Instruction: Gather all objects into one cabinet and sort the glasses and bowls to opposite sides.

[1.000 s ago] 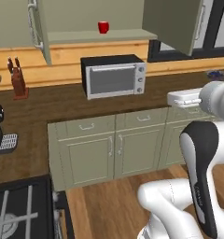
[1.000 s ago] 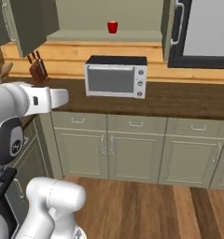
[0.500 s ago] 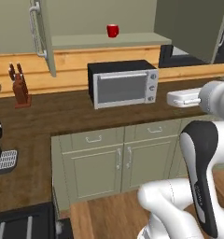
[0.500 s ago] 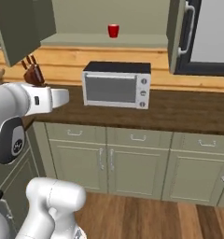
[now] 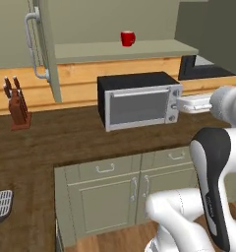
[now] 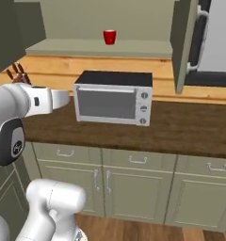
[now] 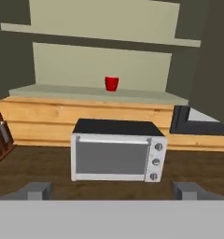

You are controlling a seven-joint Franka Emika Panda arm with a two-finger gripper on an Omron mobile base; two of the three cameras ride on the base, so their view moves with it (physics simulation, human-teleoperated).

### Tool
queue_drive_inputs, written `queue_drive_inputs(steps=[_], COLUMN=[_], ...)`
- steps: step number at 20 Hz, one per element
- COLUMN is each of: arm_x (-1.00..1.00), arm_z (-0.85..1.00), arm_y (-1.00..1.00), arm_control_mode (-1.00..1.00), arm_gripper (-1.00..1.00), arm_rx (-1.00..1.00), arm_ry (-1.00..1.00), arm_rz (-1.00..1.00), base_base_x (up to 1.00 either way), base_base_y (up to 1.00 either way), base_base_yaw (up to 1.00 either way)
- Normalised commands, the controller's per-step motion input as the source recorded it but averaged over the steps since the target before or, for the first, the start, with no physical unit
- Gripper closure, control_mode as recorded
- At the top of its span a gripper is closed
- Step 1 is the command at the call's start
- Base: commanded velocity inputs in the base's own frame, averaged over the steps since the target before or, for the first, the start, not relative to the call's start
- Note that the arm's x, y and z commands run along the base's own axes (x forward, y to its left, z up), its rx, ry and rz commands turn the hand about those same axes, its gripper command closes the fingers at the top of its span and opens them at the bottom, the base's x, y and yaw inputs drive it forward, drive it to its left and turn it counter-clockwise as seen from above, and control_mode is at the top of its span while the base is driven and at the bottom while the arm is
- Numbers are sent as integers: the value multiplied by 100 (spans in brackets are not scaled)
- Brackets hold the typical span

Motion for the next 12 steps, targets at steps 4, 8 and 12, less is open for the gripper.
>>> queue_drive_inputs(steps=[4,8,12], arm_x=[0,0,0], arm_z=[0,0,0], arm_y=[0,0,0], arm_control_mode=[100,100,100], arm_gripper=[-100,-100,-100], arm_rx=[0,0,0], arm_ry=[0,0,0], arm_rz=[0,0,0], base_base_x=[68,64,52], base_base_y=[0,0,0], base_base_yaw=[0,0,0])
